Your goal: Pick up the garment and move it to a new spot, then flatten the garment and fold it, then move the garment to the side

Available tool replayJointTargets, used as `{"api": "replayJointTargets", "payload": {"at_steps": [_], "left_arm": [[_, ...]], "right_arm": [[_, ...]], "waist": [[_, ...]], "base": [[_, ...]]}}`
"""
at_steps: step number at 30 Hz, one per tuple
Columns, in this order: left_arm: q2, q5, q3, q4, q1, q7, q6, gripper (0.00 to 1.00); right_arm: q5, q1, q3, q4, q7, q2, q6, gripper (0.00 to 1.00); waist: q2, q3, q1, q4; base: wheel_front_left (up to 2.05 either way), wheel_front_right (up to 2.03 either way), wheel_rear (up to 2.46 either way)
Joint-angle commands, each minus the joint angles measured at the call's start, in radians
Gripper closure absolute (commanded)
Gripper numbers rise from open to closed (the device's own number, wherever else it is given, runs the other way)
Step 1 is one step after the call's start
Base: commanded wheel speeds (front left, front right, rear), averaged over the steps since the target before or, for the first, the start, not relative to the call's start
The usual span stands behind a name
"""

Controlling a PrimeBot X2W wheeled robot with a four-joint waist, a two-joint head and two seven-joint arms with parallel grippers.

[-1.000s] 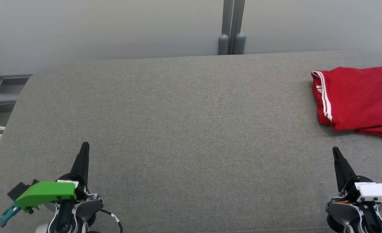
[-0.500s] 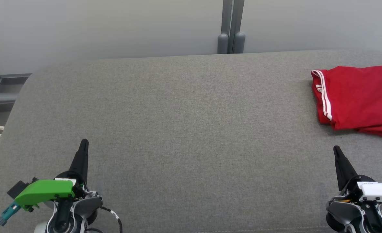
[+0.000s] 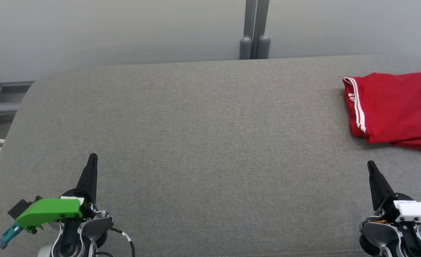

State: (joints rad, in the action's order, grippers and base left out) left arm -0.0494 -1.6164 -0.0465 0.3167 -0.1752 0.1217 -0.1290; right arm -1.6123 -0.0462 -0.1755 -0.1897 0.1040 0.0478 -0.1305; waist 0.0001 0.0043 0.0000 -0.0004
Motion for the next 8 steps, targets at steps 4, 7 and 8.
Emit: {"api": "replayJointTargets", "payload": {"at_steps": [4, 7, 8], "left_arm": [[0.000, -0.002, -0.002, -0.003, -0.011, -0.001, -0.005, 1.00], [0.000, -0.002, -0.002, -0.003, -0.011, -0.001, -0.005, 1.00], [0.000, -0.002, -0.002, -0.003, -0.011, -0.001, -0.005, 1.00]], "right_arm": [[-0.007, -0.008, -0.002, 0.004, 0.000, 0.005, 0.000, 1.00], [-0.007, -0.008, -0.002, 0.004, 0.000, 0.005, 0.000, 1.00], [-0.007, -0.008, -0.002, 0.004, 0.000, 0.005, 0.000, 1.00]], "waist": [[-0.0001, 0.000, 0.0000, 0.000], [-0.0001, 0.000, 0.0000, 0.000], [-0.0001, 0.000, 0.0000, 0.000]], "base": [[0.00, 0.00, 0.00], [0.00, 0.00, 0.00], [0.00, 0.00, 0.00]]}}
